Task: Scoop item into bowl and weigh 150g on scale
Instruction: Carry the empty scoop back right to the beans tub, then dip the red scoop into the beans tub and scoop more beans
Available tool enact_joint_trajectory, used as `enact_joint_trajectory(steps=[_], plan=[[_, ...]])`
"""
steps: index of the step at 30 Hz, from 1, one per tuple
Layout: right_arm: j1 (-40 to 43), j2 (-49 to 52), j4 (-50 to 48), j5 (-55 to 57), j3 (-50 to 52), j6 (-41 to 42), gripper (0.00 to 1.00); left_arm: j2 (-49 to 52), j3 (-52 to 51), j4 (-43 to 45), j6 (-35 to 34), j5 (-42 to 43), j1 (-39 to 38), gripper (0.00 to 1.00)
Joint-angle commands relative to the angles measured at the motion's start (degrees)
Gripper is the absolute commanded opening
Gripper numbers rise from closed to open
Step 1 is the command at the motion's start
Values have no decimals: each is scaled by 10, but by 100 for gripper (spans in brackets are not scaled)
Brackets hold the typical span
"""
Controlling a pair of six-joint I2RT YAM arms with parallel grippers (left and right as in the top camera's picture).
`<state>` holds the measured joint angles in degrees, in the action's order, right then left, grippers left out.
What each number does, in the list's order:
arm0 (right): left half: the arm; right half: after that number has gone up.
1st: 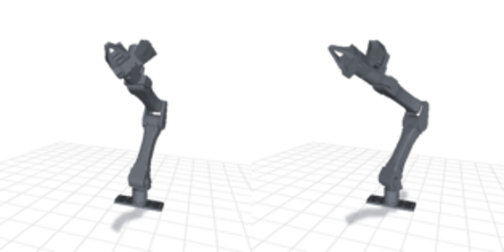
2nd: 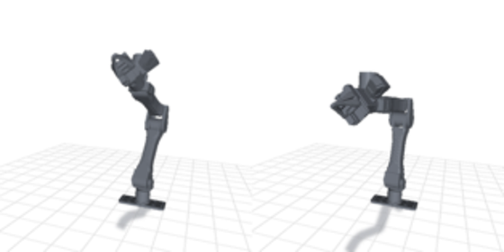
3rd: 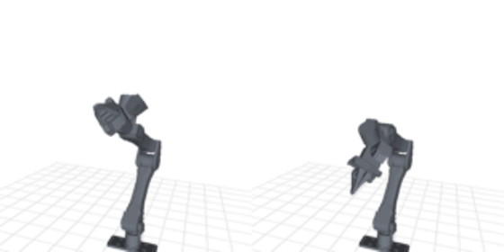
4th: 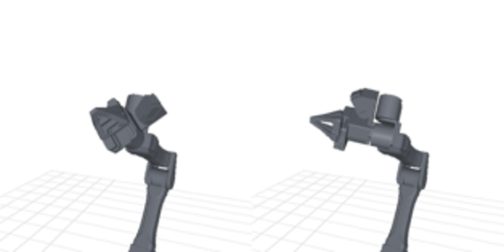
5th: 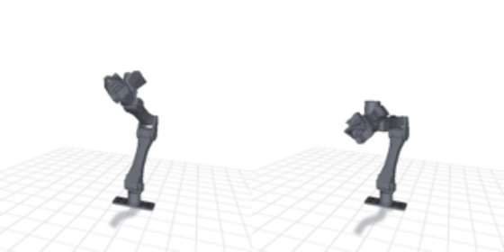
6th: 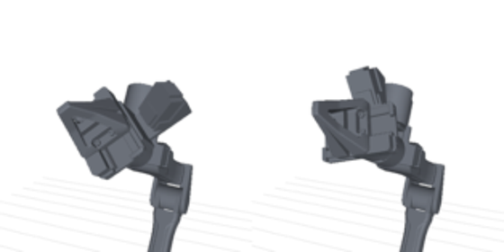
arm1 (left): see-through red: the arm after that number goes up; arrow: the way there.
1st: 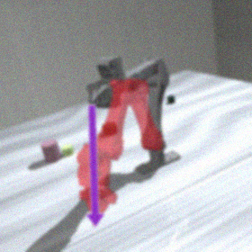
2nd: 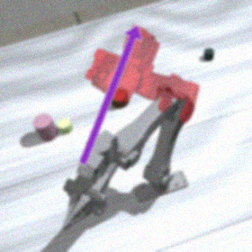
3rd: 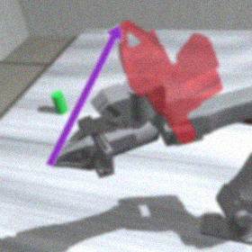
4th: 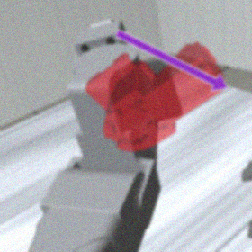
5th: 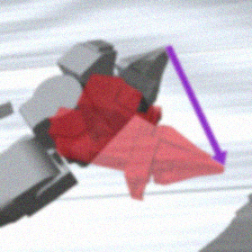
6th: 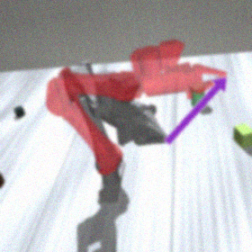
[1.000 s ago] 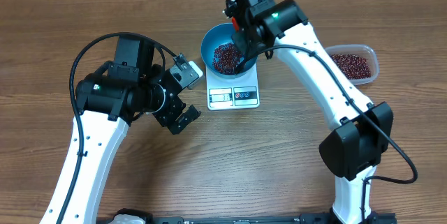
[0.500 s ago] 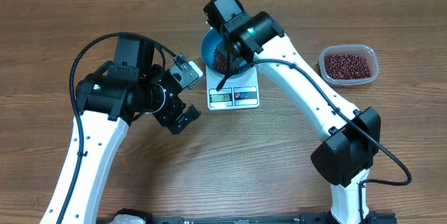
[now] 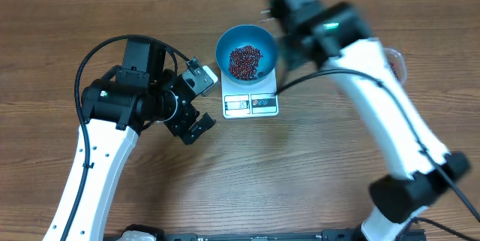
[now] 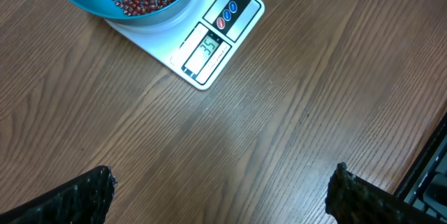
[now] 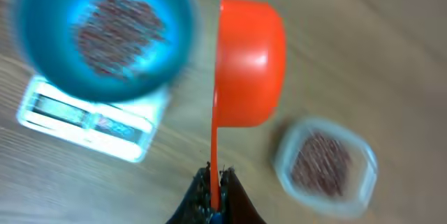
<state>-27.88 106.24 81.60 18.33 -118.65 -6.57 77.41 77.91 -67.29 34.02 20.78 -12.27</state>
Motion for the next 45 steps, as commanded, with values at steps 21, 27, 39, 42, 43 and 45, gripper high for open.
enact_joint_trajectory(steps=[21, 27, 39, 42, 43, 45], plan=[[309, 17, 64, -86, 61, 70, 4, -9, -2, 2, -10, 0, 3, 100], [309, 44, -12, -3, 151, 111, 4, -9, -2, 2, -10, 0, 3, 100], [309, 109, -94, 75, 183, 111, 4, -9, -2, 2, -10, 0, 3, 100], [309, 127, -90, 82, 183, 111, 4, -9, -2, 2, -10, 0, 3, 100], [309, 133, -89, 80, 183, 111, 4, -9, -2, 2, -10, 0, 3, 100], [309, 140, -85, 68, 183, 110, 4, -9, -2, 2, -10, 0, 3, 100]])
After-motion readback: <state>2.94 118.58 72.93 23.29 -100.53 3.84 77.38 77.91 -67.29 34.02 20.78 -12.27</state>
